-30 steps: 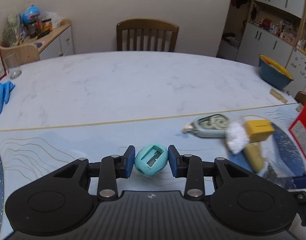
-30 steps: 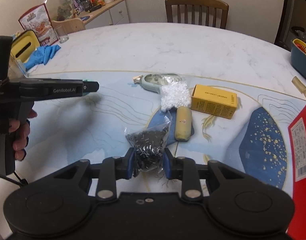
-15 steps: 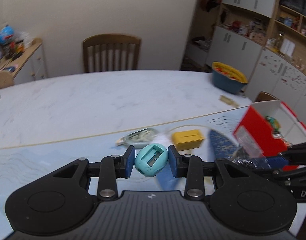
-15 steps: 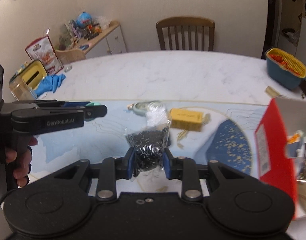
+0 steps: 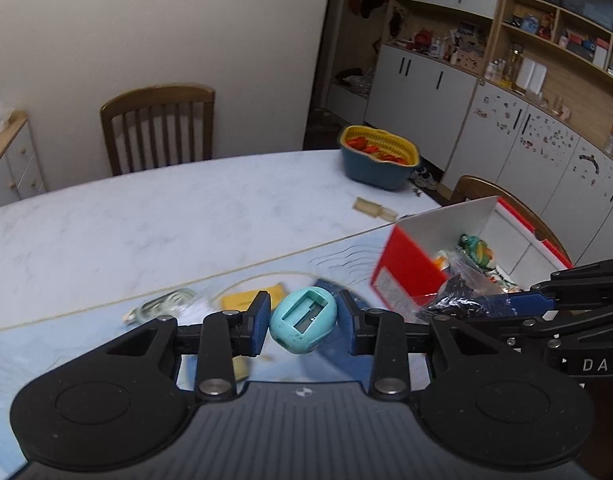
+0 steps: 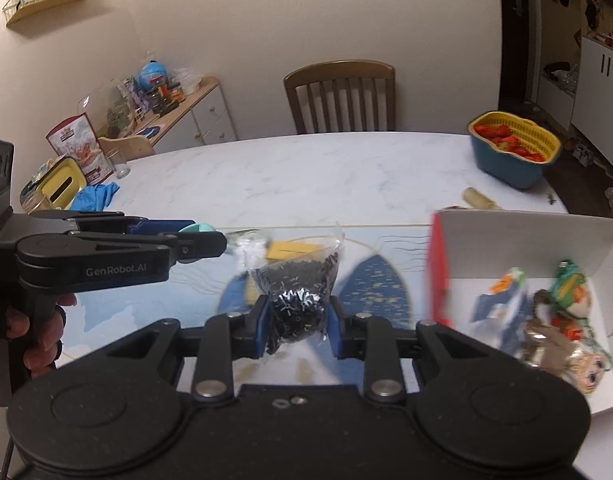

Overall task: Organize objects
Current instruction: 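Carry the sharpener and black bag into the red box and open both tools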

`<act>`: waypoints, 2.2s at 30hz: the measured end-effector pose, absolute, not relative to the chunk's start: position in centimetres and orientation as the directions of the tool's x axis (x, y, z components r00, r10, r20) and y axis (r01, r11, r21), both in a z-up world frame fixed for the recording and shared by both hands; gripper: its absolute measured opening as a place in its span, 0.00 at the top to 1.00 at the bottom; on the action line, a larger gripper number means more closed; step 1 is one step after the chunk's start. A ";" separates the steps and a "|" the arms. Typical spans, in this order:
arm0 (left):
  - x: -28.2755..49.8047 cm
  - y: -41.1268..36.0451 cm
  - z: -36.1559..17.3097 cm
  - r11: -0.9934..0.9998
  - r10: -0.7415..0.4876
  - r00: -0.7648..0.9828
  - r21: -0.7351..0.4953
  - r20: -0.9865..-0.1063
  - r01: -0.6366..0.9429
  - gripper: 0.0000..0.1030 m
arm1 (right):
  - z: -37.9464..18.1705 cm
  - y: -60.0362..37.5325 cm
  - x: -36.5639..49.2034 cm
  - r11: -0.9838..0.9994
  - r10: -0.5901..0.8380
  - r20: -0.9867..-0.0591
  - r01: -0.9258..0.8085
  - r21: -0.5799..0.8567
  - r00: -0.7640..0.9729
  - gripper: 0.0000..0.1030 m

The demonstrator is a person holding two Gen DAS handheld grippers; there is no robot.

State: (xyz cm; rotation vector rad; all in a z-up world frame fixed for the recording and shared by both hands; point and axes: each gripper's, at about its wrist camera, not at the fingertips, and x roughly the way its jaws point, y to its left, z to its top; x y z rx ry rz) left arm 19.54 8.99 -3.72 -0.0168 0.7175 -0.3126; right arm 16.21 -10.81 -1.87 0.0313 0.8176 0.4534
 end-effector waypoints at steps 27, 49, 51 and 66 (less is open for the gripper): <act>26.3 -14.8 -6.4 0.913 -0.318 0.614 -0.057 -0.722 0.405 0.66 | -5.6 -32.1 19.8 0.944 0.292 -0.768 -0.301 0.135 0.570 0.74; 32.7 -21.0 -13.3 0.907 -0.217 0.481 0.007 -0.849 0.422 0.66 | -10.4 -32.5 24.8 0.924 0.278 -0.860 -0.362 0.119 0.428 0.73; 33.1 -21.1 -13.7 0.907 -0.213 0.471 0.006 -0.856 0.421 0.66 | -10.7 -32.3 25.1 0.924 0.268 -0.866 -0.367 0.107 0.423 0.73; 34.8 -20.7 -15.5 0.917 -0.197 0.381 -0.033 -0.903 0.398 0.66 | -11.1 -32.9 25.8 0.926 0.268 -0.876 -0.358 0.119 0.402 0.63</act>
